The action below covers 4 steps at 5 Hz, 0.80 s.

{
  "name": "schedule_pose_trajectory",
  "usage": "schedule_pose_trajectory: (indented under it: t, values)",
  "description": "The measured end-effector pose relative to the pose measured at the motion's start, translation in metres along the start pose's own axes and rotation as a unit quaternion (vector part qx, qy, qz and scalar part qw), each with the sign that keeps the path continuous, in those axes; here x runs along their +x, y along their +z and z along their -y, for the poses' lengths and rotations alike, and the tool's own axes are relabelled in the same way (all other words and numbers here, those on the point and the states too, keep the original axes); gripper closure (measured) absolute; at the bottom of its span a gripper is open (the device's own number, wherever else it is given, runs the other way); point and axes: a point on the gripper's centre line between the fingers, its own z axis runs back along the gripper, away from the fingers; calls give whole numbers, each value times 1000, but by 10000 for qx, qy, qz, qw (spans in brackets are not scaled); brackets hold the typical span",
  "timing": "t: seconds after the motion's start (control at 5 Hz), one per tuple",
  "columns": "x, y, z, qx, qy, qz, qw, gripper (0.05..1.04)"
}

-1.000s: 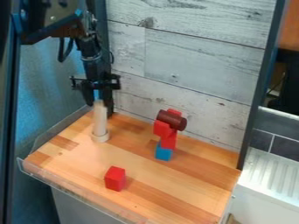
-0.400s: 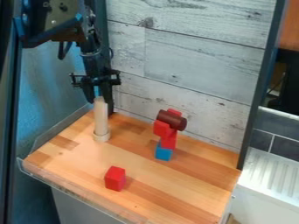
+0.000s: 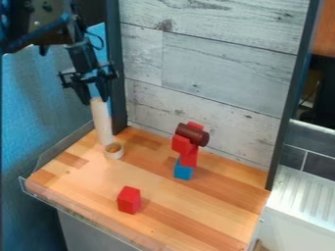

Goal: Move the cylinder on top of the red cube

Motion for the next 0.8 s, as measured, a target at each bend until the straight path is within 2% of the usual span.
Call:
schedule_pose_trajectory:
  t: [0.2, 0.4, 0.6, 0.8]
  values:
    - [-6, 36, -23, -119, -229, 49, 9997, 599]
    - [-33, 58, -33, -70, -470, 234, 9986, 599]
    - [-63, 68, -17, -160, -894, 410, 9950, 599]
    - [-85, 64, -6, -125, -1158, 460, 9921, 599]
